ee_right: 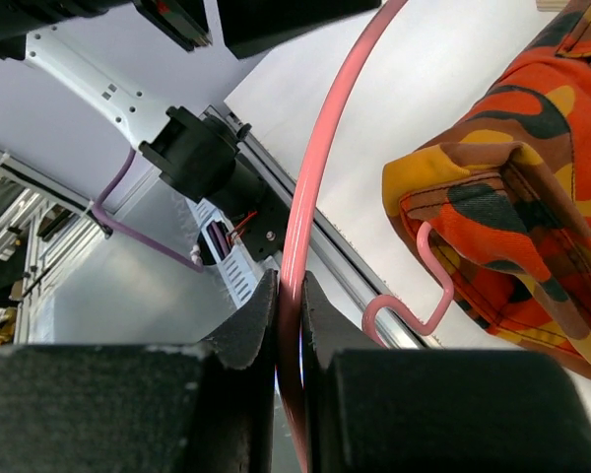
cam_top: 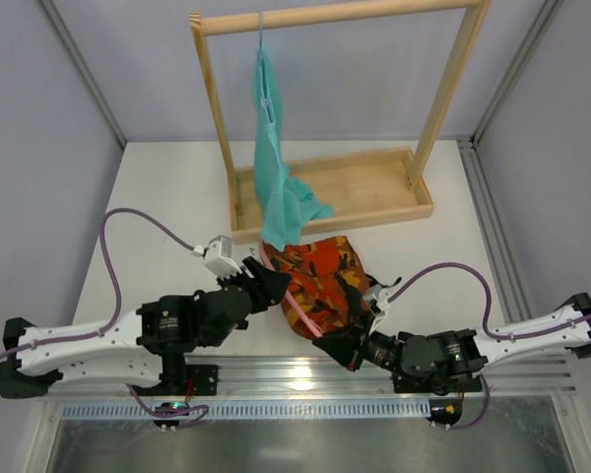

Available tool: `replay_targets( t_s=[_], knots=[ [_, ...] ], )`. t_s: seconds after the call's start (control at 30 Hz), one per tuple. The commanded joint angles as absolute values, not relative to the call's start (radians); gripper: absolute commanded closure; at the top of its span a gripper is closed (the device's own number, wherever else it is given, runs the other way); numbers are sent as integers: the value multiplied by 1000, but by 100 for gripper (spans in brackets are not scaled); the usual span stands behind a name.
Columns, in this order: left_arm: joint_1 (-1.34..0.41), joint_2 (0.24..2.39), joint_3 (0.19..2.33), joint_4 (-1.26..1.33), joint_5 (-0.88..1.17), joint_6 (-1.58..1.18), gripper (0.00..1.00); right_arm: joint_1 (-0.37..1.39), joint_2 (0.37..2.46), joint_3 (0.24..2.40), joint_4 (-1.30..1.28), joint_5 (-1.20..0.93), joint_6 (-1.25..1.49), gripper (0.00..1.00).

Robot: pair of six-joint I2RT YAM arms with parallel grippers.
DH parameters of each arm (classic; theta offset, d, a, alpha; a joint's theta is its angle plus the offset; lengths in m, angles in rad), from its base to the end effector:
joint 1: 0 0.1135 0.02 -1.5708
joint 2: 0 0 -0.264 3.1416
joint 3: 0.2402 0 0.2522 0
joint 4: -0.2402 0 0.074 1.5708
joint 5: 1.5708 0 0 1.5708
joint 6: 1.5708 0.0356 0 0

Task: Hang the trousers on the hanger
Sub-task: Pass the hanger from the left arm to the right

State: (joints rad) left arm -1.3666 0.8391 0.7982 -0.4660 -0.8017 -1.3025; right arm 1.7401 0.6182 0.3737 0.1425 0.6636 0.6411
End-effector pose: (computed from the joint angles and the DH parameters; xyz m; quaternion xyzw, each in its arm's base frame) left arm 0.0610 -0.1683 0.3119 -0.1724 0.7994 -0.3753 0.4362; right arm -0.0051 0.1600 0.2550 -0.1803 0.7125 0.4986 0.4596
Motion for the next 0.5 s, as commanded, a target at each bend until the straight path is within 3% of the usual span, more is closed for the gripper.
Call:
replay_targets(
  t_s=[0.0, 0.13, 0.47],
  knots=[
    [-1370, 833, 862, -437, -848, -1220, 46, 1746, 477, 336, 171, 683, 611, 96],
    [-1370, 836, 899, -384, -824, -1161, 41, 1746, 318, 337, 62, 703, 585, 96],
    [-1370, 859, 1000, -425, -871, -1109, 41, 1746, -80, 429, -317, 798, 580, 96]
  ],
)
